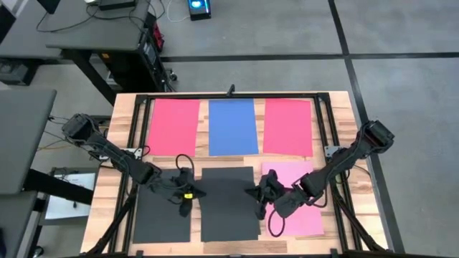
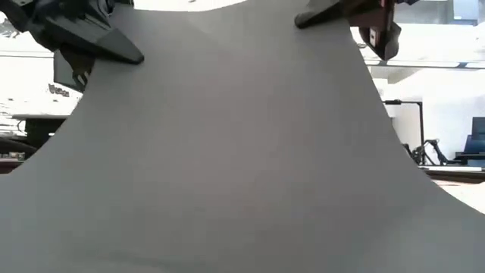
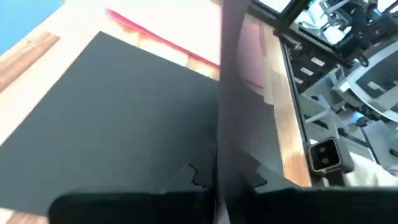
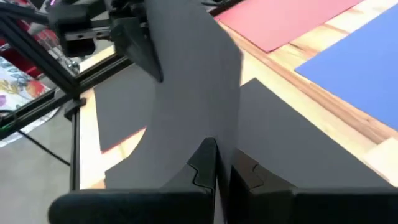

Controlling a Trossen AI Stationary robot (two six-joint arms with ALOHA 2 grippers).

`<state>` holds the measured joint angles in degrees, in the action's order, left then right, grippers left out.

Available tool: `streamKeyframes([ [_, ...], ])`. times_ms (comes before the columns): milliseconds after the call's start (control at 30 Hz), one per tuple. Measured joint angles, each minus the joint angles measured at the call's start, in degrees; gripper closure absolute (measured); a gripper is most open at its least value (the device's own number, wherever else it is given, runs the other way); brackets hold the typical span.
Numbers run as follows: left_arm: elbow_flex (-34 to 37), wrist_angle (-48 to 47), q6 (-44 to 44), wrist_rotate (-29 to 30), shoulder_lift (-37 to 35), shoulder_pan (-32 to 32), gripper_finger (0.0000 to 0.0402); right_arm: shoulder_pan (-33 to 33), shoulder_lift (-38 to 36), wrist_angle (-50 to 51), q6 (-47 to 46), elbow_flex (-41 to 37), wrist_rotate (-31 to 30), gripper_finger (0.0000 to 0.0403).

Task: Organize paper
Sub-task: Stack the black paper on top of the black paper

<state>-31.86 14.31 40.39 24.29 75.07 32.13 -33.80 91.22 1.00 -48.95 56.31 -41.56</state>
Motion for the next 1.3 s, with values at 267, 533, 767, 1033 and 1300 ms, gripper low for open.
streamKeyframes([
  [267, 0.28, -3.16, 0.48, 0.18, 0.02, -1.02, 0.0402, 0.57, 4.14, 2.98, -3.75, 0.02, 0.96, 0.0403],
  [533, 0.31, -3.45, 0.86, 0.26, 0.02, -1.02, 0.0402, 2.52, 9.35, 1.08, -3.73, 0.02, 2.54, 0.0403],
  [767, 0.31, -4.55, 0.99, 0.30, 0.02, -1.02, 0.0402, 2.86, 6.74, 1.78, -1.54, 0.56, 2.62, 0.0403],
  [1033, 0.31, -4.58, 1.02, 0.29, 0.02, -0.92, 0.0402, 3.21, 4.50, 2.58, 0.80, 0.96, 2.93, 0.0403],
  [1300, 0.31, -4.56, 1.37, 1.58, 0.02, 0.19, 0.0402, 4.39, 4.61, 5.52, 0.11, 0.96, 4.37, 0.0403],
])
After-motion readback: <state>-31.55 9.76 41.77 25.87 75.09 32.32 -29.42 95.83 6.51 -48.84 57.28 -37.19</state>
